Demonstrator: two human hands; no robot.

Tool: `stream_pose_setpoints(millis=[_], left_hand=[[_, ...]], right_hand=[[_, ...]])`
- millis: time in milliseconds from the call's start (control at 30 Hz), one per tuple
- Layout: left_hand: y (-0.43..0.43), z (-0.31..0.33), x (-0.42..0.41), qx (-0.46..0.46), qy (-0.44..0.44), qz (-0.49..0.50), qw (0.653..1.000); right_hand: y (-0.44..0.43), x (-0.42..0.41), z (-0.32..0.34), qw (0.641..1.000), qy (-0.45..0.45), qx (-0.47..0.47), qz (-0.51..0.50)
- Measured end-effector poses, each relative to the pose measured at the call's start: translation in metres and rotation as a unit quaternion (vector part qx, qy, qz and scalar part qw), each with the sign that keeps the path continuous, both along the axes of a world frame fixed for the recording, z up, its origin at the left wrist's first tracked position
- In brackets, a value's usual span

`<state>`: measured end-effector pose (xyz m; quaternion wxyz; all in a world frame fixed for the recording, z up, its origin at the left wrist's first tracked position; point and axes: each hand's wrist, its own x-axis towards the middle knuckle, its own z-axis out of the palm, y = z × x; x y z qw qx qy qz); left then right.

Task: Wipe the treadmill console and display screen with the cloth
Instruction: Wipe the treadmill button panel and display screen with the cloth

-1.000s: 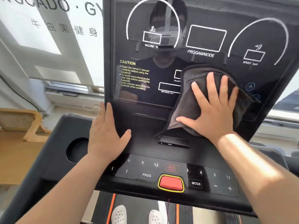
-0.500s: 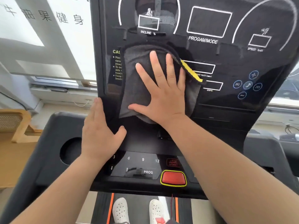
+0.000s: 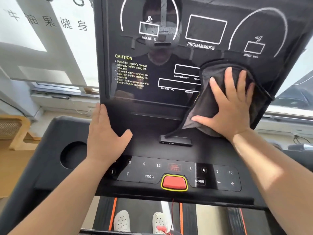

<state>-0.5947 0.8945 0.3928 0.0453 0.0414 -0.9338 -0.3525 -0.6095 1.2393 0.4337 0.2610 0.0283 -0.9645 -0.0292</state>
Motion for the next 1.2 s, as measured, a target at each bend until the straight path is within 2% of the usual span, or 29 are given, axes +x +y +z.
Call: stream_pose_setpoints(millis=[233,333,500,733,867,967,1067,1200], left_hand=[[0.007,0.000,-0.001,-0.002,0.003,0.011,1.000],[0.014,0.000,0.000,-0.013,0.006,0.025,1.000],[0.035,-0.004,0.008,-0.070,0.015,0.063,0.995],[0.089,-0.018,0.036,-0.165,0.046,-0.060,0.983],[0.100,-0.023,0.044,-0.174,0.022,-0.066,0.982],[0.104,-0.020,0.043,-0.180,0.034,-0.070,0.981],[0.112,-0.006,0.031,-0.192,0.068,-0.087,0.975],[0.132,0.024,0.007,-0.202,0.120,-0.104,0.967]], right_hand=[[-0.117,-0.030,0.005,0.999,-0.026,-0.016,0.046],[-0.139,-0.036,0.003,0.997,-0.038,-0.032,0.067],[-0.091,-0.024,-0.007,0.996,0.002,-0.035,0.086],[0.025,0.006,-0.004,0.998,-0.026,-0.004,0.050],[0.077,0.021,-0.001,1.000,-0.021,-0.006,0.010],[0.092,0.027,-0.001,0.999,-0.020,-0.019,-0.017],[0.087,0.015,0.008,1.000,-0.022,0.013,-0.003],[0.068,-0.022,0.048,0.999,0.016,0.028,-0.010]])
